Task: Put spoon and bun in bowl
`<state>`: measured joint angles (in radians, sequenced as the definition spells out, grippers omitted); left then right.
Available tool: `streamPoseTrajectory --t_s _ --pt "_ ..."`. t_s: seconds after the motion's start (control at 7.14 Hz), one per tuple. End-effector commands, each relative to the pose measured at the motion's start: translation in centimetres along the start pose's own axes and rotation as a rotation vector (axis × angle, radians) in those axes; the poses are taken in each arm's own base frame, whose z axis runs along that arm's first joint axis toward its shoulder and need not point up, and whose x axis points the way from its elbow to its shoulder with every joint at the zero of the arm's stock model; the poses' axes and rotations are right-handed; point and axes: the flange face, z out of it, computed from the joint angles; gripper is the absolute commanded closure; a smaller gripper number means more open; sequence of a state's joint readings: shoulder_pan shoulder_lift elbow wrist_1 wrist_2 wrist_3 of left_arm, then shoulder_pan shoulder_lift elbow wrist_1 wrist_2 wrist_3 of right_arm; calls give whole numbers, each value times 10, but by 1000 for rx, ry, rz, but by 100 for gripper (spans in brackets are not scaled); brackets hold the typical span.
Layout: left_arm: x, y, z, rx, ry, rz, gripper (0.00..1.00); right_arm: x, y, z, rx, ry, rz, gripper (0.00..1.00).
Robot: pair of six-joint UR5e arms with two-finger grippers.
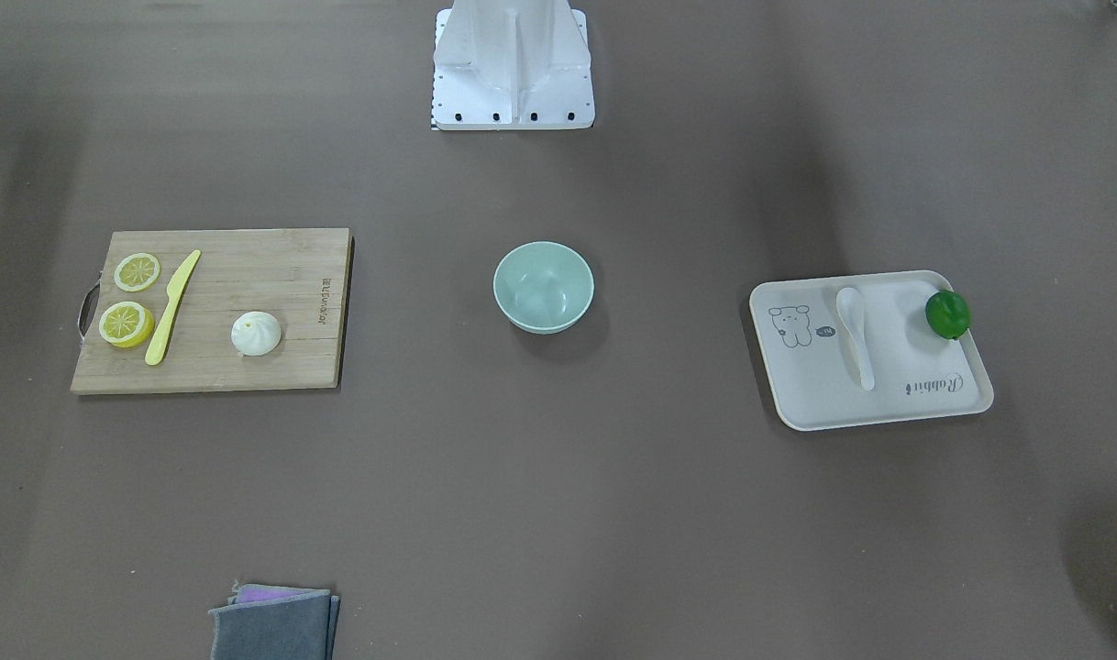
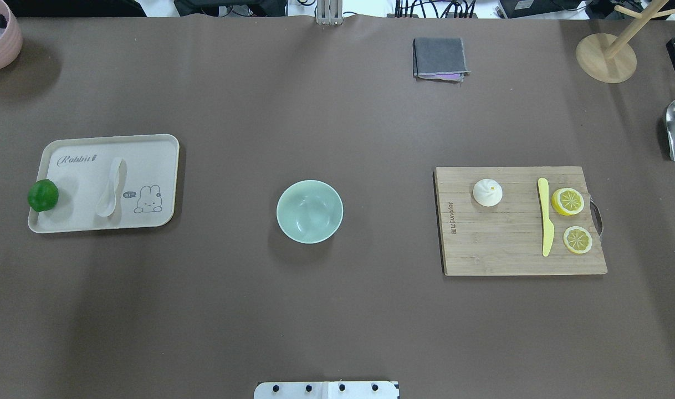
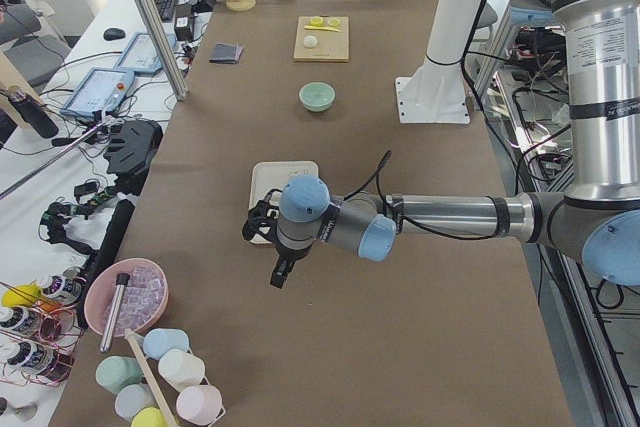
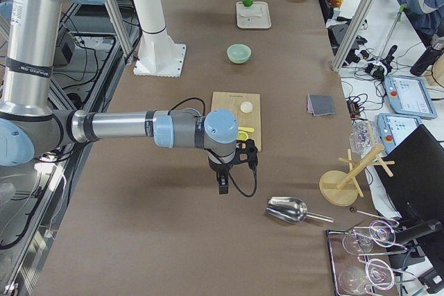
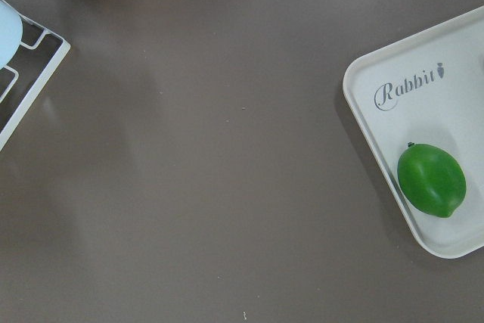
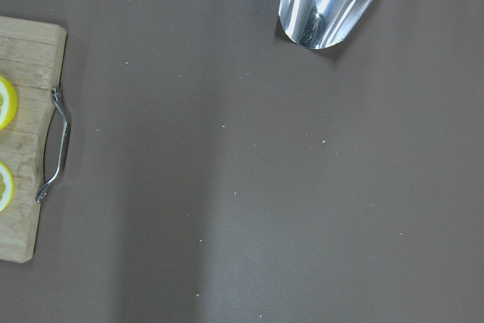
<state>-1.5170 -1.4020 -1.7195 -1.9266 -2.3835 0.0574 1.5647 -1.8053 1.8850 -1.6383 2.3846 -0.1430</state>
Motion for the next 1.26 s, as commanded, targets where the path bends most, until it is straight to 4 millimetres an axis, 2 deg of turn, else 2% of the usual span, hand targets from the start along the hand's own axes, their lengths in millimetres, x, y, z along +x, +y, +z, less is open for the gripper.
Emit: streamPoseTrajectory --t_s 0.0,0.42,0.84,1.12 --pt "-3 3 3 -5 -1 0 2 -7 10 4 4 -111 15 0" --pt "-2 5 1 -3 -2 -4 2 -13 5 -1 44 -123 -26 0" --pt "3 6 -3 43 -1 44 2 -13 7 1 70 -121 -57 0" --pt "17 -7 -11 69 11 -40 3 -19 2 -2 80 -120 -67 0"
